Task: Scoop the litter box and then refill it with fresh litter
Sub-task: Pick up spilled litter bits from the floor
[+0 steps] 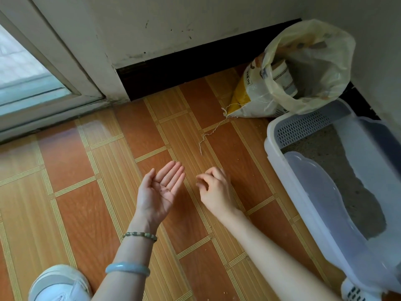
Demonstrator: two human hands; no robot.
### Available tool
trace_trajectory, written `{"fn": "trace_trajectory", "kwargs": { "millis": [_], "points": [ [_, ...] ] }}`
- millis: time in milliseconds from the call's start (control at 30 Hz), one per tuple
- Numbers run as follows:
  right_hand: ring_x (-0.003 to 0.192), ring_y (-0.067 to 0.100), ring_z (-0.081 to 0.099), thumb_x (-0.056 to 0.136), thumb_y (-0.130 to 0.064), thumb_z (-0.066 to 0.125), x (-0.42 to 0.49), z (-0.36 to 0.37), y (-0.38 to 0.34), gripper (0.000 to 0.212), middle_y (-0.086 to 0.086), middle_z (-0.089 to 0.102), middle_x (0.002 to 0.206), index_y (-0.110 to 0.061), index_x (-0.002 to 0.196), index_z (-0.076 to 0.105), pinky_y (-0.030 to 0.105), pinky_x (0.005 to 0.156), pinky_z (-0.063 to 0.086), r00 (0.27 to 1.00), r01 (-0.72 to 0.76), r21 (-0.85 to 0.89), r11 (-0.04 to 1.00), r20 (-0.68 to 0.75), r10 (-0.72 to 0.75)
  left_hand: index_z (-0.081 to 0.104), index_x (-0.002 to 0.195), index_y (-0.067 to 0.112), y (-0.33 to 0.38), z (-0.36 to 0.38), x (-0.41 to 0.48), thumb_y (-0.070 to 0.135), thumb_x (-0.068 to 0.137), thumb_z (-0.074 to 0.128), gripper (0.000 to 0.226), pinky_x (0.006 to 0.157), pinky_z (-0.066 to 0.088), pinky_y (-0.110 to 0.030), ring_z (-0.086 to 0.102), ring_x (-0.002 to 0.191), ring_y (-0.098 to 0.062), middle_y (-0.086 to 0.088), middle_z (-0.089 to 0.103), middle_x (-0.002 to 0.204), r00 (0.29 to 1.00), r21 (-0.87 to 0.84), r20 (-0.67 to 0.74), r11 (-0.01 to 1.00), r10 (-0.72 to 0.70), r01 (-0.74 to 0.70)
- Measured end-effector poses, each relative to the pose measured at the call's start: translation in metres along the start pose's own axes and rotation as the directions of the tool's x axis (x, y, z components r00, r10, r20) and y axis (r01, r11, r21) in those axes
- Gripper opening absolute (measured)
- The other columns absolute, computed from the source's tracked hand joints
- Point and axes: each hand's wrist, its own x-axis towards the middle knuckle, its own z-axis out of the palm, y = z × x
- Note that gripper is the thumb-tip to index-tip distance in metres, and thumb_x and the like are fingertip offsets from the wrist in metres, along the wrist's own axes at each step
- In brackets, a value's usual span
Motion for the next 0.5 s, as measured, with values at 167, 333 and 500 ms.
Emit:
{"fn": "trace_trajectory", "kwargs": {
  "millis": [167, 333, 500],
  "points": [
    [0.075, 0.023, 0.055, 0.066, -0.008, 0.08, 0.0032, 0.0007, 0.0045, 0.016, 0.0, 0.06, 0.075, -0.012, 0.081, 0.074, 0.036, 0.071, 0.043, 0.999, 0.052, -0.081, 0.995, -0.012, -0.053, 0.074, 0.089, -0.004, -0.0017, 0.001, 0.0011, 0.026, 0.092, 0.039, 0.045, 0.08, 0.057, -0.039, 0.067, 0.099, -0.031, -0.023, 0.067, 0.11, 1.0, 0.014, -0.007, 1.0, -0.003, 0.003],
    [0.071, 0.02, 0.053, 0.069, -0.012, 0.076, 0.0052, 0.0009, 0.005, 0.008, -0.003, 0.06, 0.073, -0.015, 0.075, 0.072, 0.033, 0.067, 0.034, 0.989, 0.142, -0.157, 0.977, -0.017, -0.146, 0.073, 0.09, -0.004, -0.0015, 0.0011, 0.0002, 0.028, 0.099, 0.03, 0.054, 0.081, 0.057, -0.039, 0.067, 0.099, -0.031, -0.022, 0.067, 0.11, 1.0, 0.022, -0.01, 1.0, -0.01, 0.01],
    [0.072, 0.021, 0.052, 0.071, -0.007, 0.072, 0.0058, 0.0024, 0.0062, 0.009, -0.001, 0.061, 0.074, -0.015, 0.073, 0.069, 0.031, 0.069, 0.028, 0.971, 0.236, -0.252, 0.939, 0.017, -0.24, 0.073, 0.091, -0.003, -0.0014, -0.0006, -0.0014, 0.028, 0.099, 0.03, 0.054, 0.081, 0.056, -0.039, 0.067, 0.099, -0.031, -0.022, 0.067, 0.11, 1.0, 0.031, -0.009, 0.999, -0.014, 0.014]
  ]
}}
